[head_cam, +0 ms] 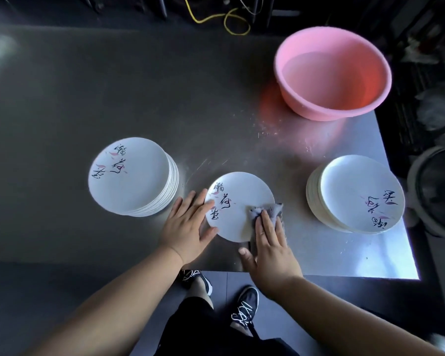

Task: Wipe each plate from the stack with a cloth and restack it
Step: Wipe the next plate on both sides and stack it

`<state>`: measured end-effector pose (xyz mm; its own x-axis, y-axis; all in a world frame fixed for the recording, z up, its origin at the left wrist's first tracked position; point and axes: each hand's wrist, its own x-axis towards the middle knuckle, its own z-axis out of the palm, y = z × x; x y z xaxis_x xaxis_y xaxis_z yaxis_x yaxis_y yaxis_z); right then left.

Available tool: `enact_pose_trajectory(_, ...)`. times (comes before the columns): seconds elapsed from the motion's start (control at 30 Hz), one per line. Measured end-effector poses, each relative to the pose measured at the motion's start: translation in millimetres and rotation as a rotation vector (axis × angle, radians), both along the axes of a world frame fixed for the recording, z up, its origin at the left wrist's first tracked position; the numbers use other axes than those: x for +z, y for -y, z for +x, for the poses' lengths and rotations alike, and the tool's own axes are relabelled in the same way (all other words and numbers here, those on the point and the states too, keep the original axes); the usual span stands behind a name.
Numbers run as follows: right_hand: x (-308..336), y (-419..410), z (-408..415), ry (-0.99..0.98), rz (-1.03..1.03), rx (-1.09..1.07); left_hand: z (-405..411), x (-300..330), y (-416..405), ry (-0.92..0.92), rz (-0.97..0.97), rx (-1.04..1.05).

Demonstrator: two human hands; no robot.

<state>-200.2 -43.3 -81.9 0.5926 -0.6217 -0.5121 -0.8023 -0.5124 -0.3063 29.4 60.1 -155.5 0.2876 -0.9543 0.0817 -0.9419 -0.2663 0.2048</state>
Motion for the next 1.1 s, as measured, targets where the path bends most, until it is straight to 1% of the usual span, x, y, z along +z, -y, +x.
enact_pose_trajectory(0.07, 0, 8, 8, 0.022, 0.006, -0.044, 0, -1, 0, -0.004, -0.004, 0.002)
enact_pose_trajectory(0.13, -7, 34, 19, 0.054, -0.038, -0.066, 0, -2, 0, -0.018, -0.019, 0.007)
enact_pose_trajectory(0.23, -15, 59, 26, 0.067, -0.064, -0.015, 1, -3, 0, -0.035, -0.003, 0.006)
enact_pose_trajectory(0.37, -10, 18, 7, 0.053, -0.027, -0.002, -1, -3, -2, -0.091, -0.038, 0.009)
enact_pose_trajectory(0.47, 2, -6, -8, 0.036, 0.041, 0.032, -2, 4, -4, -0.086, -0.076, -0.033)
enact_pose_trajectory(0.57, 3, 28, 0, 0.056, 0.042, 0.056, -8, 12, -11, -0.036, -0.138, -0.152)
enact_pose_trajectory(0.63, 1, 66, 10, 0.077, 0.024, 0.127, -17, 8, -16, -0.014, -0.162, -0.205)
enact_pose_trajectory(0.7, -2, 92, 19, 0.08, 0.018, 0.196, -26, 6, -18, -0.05, -0.206, -0.177)
enact_pose_trajectory(0.77, -3, 87, 23, 0.09, 0.042, 0.161, -34, 11, -15, -0.108, -0.237, -0.106)
enact_pose_trajectory(0.83, -3, 57, 16, 0.084, 0.058, 0.079, -42, 16, -11, -0.163, -0.225, -0.035)
enact_pose_trajectory(0.93, 2, 2, -6, 0.035, 0.083, 0.053, -47, 14, -13, -0.222, -0.183, 0.009)
enact_pose_trajectory(1.0, 0, -4, -11, 0.021, 0.112, 0.064, -49, 11, -17, -0.221, -0.194, 0.002)
enact_pose_trajectory(1.1, -9, 31, 2, 0.082, 0.045, 0.075, -53, 11, -15, -0.178, -0.225, 0.016)
